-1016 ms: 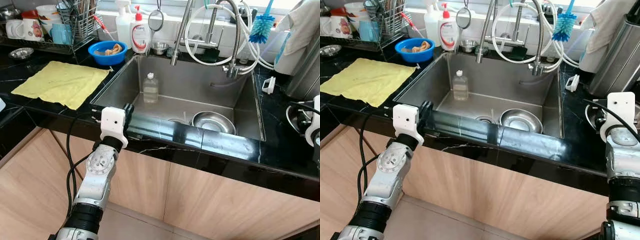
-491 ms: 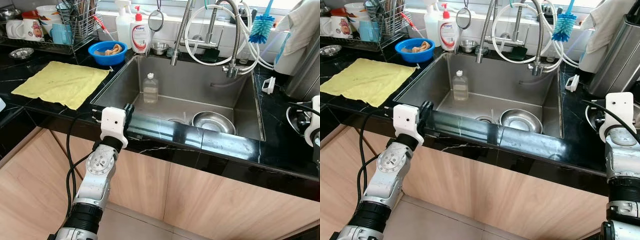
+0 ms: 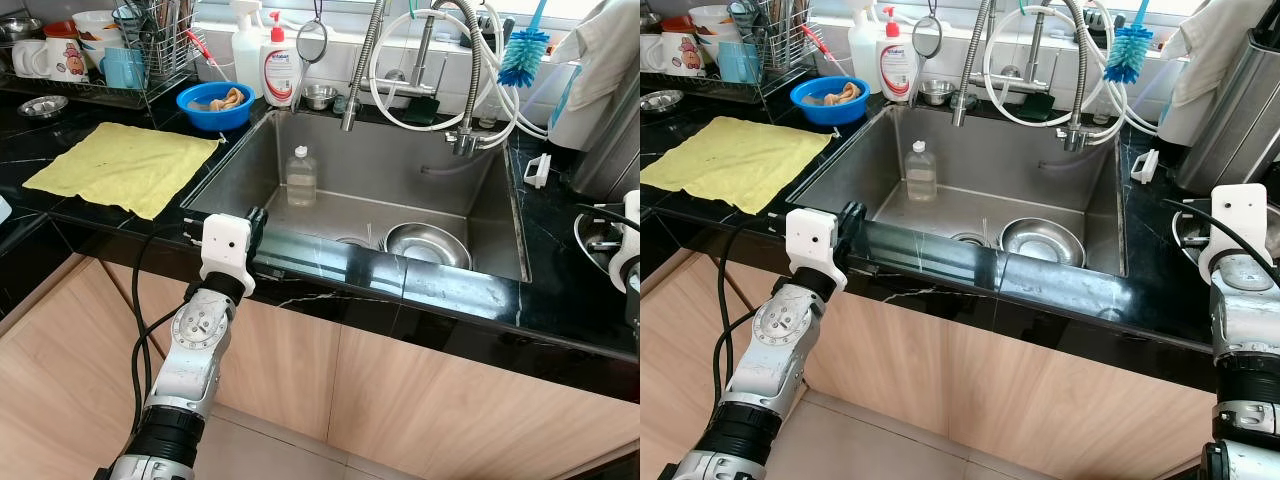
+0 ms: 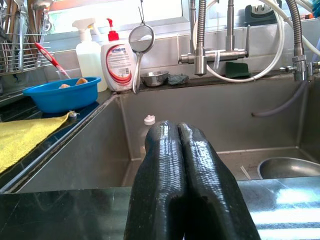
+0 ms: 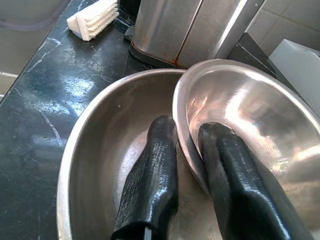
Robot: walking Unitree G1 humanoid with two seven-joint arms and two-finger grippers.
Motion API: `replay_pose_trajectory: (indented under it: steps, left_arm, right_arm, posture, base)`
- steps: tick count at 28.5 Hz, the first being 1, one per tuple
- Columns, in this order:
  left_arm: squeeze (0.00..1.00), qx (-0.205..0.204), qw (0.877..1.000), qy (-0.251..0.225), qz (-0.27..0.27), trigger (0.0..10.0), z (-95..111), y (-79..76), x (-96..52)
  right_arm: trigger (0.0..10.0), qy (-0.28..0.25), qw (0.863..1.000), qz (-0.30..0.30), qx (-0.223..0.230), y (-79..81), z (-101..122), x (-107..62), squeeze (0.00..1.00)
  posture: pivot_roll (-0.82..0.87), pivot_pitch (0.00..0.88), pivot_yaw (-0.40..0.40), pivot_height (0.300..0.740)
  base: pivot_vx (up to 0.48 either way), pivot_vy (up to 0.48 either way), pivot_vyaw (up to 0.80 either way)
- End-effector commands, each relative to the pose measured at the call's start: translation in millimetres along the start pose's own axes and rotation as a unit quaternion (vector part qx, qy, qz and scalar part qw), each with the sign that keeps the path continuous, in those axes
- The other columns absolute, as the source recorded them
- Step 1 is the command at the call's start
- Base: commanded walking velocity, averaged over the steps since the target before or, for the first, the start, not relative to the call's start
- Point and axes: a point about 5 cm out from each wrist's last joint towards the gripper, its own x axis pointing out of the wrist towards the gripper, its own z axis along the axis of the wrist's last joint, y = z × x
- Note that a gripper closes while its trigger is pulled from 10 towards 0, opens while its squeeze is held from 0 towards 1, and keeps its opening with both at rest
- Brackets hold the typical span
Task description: Kitchen organization
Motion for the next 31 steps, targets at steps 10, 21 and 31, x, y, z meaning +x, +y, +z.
replay_pose_trajectory:
  steps: [10, 21, 31]
  left_arm:
    - [0.0, 0.01, 1.0, -0.005, -0.005, 10.0, 5, 0.8, 4.8]
    - [0.0, 0.006, 1.0, -0.004, -0.003, 10.0, 4, -1.1, 4.7]
    - [0.0, 0.004, 1.0, -0.006, -0.001, 10.0, 3, -1.5, 4.1]
  right_arm:
    - [0.0, -0.051, 0.998, 0.012, 0.019, 12.9, 31, -7.3, 0.0]
    - [0.0, -0.127, 0.992, 0.007, 0.008, 14.1, 79, -25.6, 0.0]
    - [0.0, -0.222, 0.975, 0.028, 0.001, 26.3, 121, -44.6, 0.0]
  posture:
    - [0.09, 0.0, 0.003, 0.74]
    - [0.09, 0.0, -0.006, 0.74]
    - [0.08, 0.0, -0.01, 0.74]
  base:
    - [0.0, 0.0, 0.0]
    - [0.0, 0.0, 0.0]
    - [0.0, 0.0, 0.0]
